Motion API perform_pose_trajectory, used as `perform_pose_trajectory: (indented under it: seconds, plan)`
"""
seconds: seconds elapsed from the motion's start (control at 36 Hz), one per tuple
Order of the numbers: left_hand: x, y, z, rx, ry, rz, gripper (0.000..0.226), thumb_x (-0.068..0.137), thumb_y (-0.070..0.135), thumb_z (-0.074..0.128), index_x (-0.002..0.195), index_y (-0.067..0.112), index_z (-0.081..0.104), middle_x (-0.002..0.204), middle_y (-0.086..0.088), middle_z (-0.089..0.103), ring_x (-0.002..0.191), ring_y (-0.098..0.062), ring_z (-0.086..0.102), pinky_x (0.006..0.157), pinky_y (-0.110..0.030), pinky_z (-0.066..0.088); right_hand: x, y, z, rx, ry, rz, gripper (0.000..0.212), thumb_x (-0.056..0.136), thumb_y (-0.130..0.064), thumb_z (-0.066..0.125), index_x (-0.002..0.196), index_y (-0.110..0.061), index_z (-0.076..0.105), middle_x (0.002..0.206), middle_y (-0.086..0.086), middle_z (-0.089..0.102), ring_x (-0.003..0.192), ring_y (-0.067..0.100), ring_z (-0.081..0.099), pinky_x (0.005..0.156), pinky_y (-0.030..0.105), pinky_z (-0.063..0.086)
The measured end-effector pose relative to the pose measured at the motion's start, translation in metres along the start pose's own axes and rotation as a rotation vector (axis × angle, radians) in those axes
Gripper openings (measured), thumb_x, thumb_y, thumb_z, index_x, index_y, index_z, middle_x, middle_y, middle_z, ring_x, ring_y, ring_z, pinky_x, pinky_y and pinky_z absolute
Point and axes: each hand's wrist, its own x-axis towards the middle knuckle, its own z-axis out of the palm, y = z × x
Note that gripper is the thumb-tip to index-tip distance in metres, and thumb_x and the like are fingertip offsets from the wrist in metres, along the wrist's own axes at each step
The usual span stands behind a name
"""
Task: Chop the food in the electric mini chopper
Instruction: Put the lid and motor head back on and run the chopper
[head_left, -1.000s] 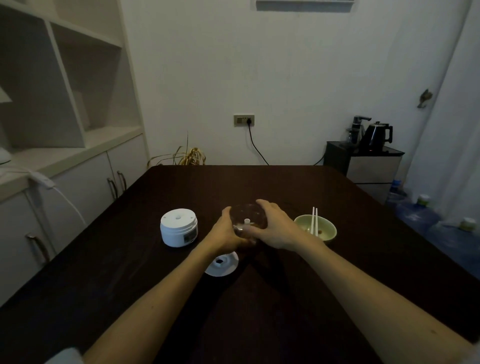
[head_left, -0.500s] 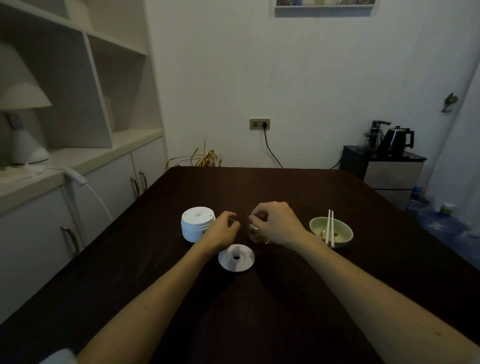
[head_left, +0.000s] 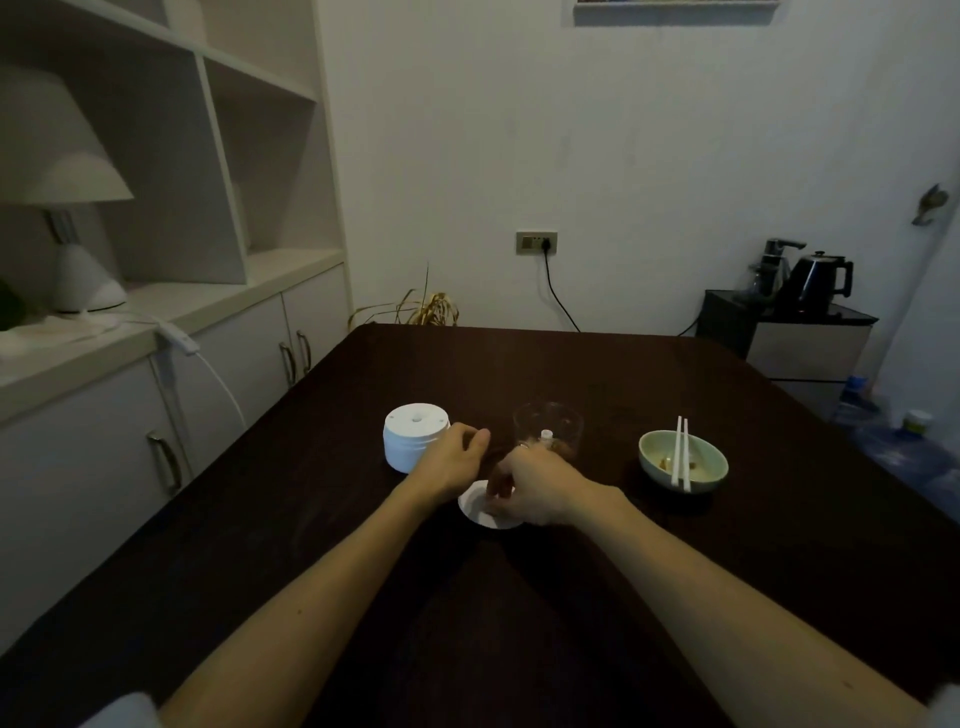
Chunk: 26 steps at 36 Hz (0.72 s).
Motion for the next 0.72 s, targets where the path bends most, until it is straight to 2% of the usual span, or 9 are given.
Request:
perform_pose_trajectory:
  seconds: [0.17,0.25,0.28,0.33,0.39,0.47,0.61,0.67,0.72]
  plan:
    - [0.001,0.000,0.000,-0.012,0.028,0.029,0.035,0.100,0.038,0.043,0.123,0.013,0.053,0.113,-0.004,0.060,0.104,-0.019,0.059,0.095,-0.044,0.048,0.003,-0.003,0.001,-0.032,-0.037,0.025,0.023,0.089,-0.028,0.070,0.102,-0.010,0.077,0.099,0.012,0.073,0.093,0.027,0.066,0.083,0.041,0.054]
    - [0.002,0.001,0.001,-0.027,0.040,0.038,0.038,0.100,0.041,0.042,0.123,0.013,0.053,0.110,-0.003,0.060,0.103,-0.019,0.059,0.094,-0.044,0.049,0.004,0.000,0.000,-0.021,-0.057,0.039,0.018,0.090,-0.026,0.070,0.080,-0.011,0.071,0.080,0.005,0.067,0.082,0.024,0.064,0.069,0.035,0.050]
    - [0.002,0.001,0.001,-0.028,0.045,0.045,0.037,0.100,0.042,0.042,0.121,0.014,0.054,0.108,-0.003,0.061,0.102,-0.019,0.060,0.094,-0.045,0.049,0.003,0.001,-0.001,-0.001,-0.065,0.043,0.018,0.090,-0.025,0.070,0.078,-0.012,0.070,0.077,0.003,0.065,0.078,0.022,0.062,0.066,0.032,0.046]
    - [0.003,0.000,0.002,-0.035,0.065,0.060,0.035,0.099,0.044,0.041,0.114,0.016,0.055,0.104,-0.002,0.063,0.098,-0.018,0.061,0.092,-0.045,0.050,0.002,0.004,-0.005,0.060,-0.077,0.055,0.018,0.090,-0.026,0.070,0.091,-0.010,0.076,0.082,0.003,0.070,0.075,0.015,0.062,0.063,0.027,0.045]
    - [0.004,0.001,0.002,-0.050,0.081,0.073,0.034,0.099,0.047,0.040,0.110,0.018,0.055,0.100,0.000,0.063,0.096,-0.017,0.061,0.090,-0.045,0.051,0.000,0.008,-0.011,0.118,-0.068,0.069,0.021,0.089,-0.029,0.070,0.099,-0.011,0.077,0.086,0.003,0.073,0.076,0.012,0.066,0.064,0.026,0.052]
    - [0.005,0.003,0.003,-0.057,0.092,0.086,0.036,0.099,0.049,0.038,0.110,0.020,0.055,0.097,0.004,0.062,0.094,-0.013,0.061,0.086,-0.039,0.051,-0.001,0.016,-0.022,0.204,-0.070,0.091,0.019,0.089,-0.031,0.071,0.095,-0.015,0.078,0.089,0.003,0.076,0.083,0.017,0.070,0.077,0.036,0.059]
    - [0.007,0.006,0.005,-0.052,0.116,0.111,0.034,0.099,0.048,0.037,0.110,0.021,0.054,0.096,0.006,0.062,0.092,-0.009,0.059,0.082,-0.033,0.048,-0.006,0.025,-0.037,0.416,0.004,0.128,0.009,0.085,-0.028,0.076,0.082,-0.021,0.080,0.075,0.002,0.076,0.065,0.007,0.068,0.065,0.025,0.056]
    - [0.008,0.007,0.006,-0.070,0.116,0.111,0.033,0.100,0.045,0.037,0.112,0.021,0.054,0.100,0.003,0.062,0.094,-0.011,0.059,0.083,-0.035,0.048,-0.011,0.026,-0.041,0.517,0.048,0.138,0.010,0.083,-0.025,0.076,0.081,-0.016,0.081,0.078,0.008,0.076,0.063,0.008,0.065,0.062,0.023,0.054]
    - [0.010,0.009,0.007,-0.089,0.120,0.104,0.029,0.101,0.043,0.037,0.112,0.022,0.054,0.099,0.004,0.062,0.092,-0.012,0.061,0.083,-0.037,0.050,-0.015,0.028,-0.045,0.644,0.079,0.152,0.011,0.084,-0.023,0.076,0.085,-0.013,0.081,0.086,0.017,0.075,0.065,0.012,0.063,0.063,0.026,0.052]
